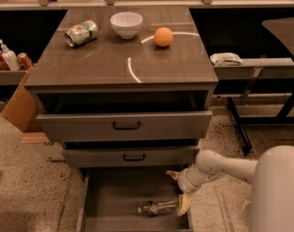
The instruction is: Pick water bottle from bottom drawer and place on counter
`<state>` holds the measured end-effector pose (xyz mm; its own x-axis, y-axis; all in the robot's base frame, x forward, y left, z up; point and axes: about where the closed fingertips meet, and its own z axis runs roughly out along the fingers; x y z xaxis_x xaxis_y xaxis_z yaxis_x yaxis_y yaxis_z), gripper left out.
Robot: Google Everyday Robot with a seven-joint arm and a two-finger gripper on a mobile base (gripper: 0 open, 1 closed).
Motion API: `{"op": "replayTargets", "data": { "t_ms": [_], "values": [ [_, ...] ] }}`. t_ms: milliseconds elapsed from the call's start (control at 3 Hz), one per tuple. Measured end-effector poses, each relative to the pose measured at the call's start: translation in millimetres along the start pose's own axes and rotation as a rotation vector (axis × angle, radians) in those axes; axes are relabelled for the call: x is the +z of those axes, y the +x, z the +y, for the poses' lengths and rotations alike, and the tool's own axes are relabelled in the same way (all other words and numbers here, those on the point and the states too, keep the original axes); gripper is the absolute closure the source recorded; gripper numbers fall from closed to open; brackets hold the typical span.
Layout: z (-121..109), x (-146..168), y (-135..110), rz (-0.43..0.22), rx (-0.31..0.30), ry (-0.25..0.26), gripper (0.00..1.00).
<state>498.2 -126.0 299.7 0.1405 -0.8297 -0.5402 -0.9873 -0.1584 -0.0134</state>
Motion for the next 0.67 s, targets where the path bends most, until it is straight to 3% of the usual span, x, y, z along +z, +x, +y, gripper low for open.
{"op": "replayTargets", "data": {
  "t_ms": [667],
  "values": [
    [-3,73,24,-0.001,-0.045,-0.054,0.00]
  ]
}}
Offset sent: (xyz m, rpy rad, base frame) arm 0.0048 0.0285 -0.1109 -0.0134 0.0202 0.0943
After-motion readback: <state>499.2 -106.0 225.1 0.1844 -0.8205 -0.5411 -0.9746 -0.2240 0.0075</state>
